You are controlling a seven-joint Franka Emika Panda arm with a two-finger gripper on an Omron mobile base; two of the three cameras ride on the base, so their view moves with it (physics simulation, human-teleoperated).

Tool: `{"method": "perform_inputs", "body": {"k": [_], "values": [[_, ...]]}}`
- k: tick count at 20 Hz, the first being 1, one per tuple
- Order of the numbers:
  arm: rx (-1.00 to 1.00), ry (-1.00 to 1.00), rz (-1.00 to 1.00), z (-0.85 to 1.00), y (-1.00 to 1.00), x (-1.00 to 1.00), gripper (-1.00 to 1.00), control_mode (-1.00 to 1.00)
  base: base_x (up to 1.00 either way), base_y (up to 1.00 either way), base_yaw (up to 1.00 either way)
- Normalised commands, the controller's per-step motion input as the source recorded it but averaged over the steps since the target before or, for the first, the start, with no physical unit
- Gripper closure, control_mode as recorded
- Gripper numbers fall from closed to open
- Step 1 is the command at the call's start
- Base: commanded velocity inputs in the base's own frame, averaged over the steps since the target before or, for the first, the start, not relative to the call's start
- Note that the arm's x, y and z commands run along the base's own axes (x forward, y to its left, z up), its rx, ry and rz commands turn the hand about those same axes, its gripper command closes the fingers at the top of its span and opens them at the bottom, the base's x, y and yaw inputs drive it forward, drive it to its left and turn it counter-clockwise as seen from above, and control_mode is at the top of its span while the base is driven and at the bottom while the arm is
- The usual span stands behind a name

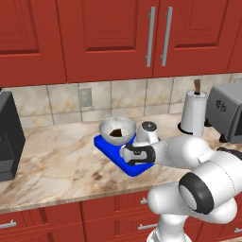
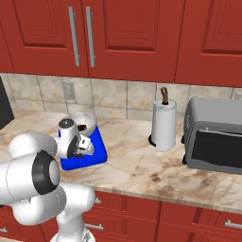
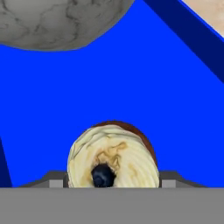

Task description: Place the bowl with cake and the cupcake onto the tray.

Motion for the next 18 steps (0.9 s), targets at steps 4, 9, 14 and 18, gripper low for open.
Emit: {"method": "perform_inputs", "body": {"k": [4,9,14,18], "values": [[0.0,0.01,0.0,0.0,0.0,0.0,-1.0,-1.0,0.0,0.0,0.0],[0.0,0.0,0.0,0.0,0.0,0.0,-1.0,-1.0,0.0,0.0,0.0],[0.0,0.0,0.0,0.0,0.0,0.0,-1.0,-1.0,0.0,0.0,0.0],[0.0,0.0,0.0,0.0,0.0,0.01,-1.0,-1.0,0.0,0.0,0.0]]}}
